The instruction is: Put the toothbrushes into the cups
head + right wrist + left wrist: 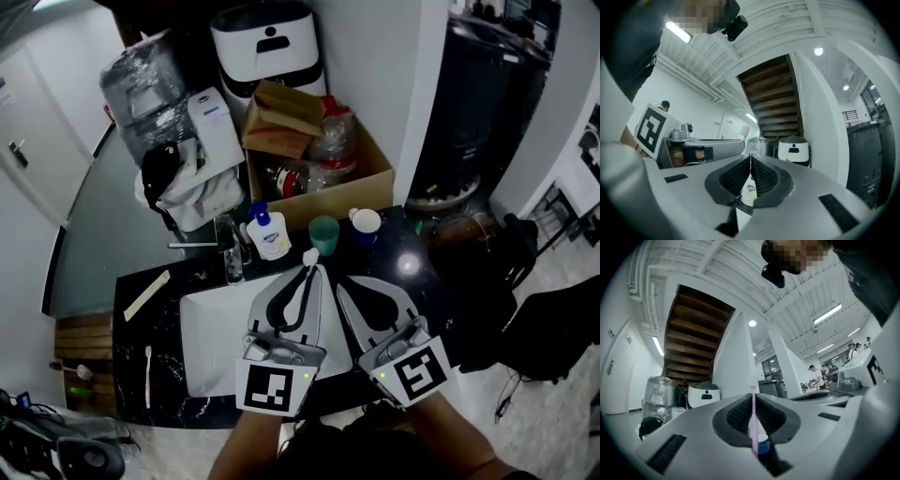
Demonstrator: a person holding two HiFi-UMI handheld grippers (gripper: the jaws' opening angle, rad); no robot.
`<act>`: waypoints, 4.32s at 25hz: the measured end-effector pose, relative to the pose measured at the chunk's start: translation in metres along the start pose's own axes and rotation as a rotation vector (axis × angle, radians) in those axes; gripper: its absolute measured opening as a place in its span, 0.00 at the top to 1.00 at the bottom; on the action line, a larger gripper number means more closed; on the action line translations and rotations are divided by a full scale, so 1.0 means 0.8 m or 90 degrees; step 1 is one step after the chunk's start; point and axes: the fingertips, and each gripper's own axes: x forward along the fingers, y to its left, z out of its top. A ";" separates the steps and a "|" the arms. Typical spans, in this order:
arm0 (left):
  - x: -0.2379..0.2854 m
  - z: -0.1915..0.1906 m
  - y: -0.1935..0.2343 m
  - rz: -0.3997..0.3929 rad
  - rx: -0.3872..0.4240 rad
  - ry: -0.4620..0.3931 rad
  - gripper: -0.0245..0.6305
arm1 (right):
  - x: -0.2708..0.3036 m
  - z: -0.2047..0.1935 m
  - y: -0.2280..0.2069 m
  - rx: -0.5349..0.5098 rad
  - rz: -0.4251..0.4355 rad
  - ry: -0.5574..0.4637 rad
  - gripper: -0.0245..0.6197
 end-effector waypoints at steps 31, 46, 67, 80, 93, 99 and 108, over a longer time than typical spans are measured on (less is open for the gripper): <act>0.124 -0.050 0.032 0.098 0.020 -0.023 0.93 | 0.080 -0.089 -0.142 0.064 0.098 0.013 0.91; 0.191 -0.110 0.088 0.061 -0.015 -0.060 0.93 | 0.147 -0.139 -0.188 0.048 0.061 0.030 0.91; 0.202 -0.203 0.073 0.004 0.037 0.019 0.93 | 0.156 -0.180 -0.186 0.039 0.032 0.063 0.91; 0.190 -0.239 0.067 0.006 0.051 0.086 0.83 | 0.146 -0.178 -0.182 0.038 0.033 0.066 0.91; 0.172 -0.272 0.072 0.027 0.068 0.166 0.76 | 0.142 -0.185 -0.168 0.042 0.035 0.075 0.91; 0.170 -0.269 0.071 0.024 0.075 0.165 0.76 | 0.140 -0.191 -0.163 0.032 0.037 0.082 0.91; 0.161 -0.269 0.080 0.063 0.084 0.176 0.95 | 0.135 -0.202 -0.157 0.037 0.042 0.092 0.91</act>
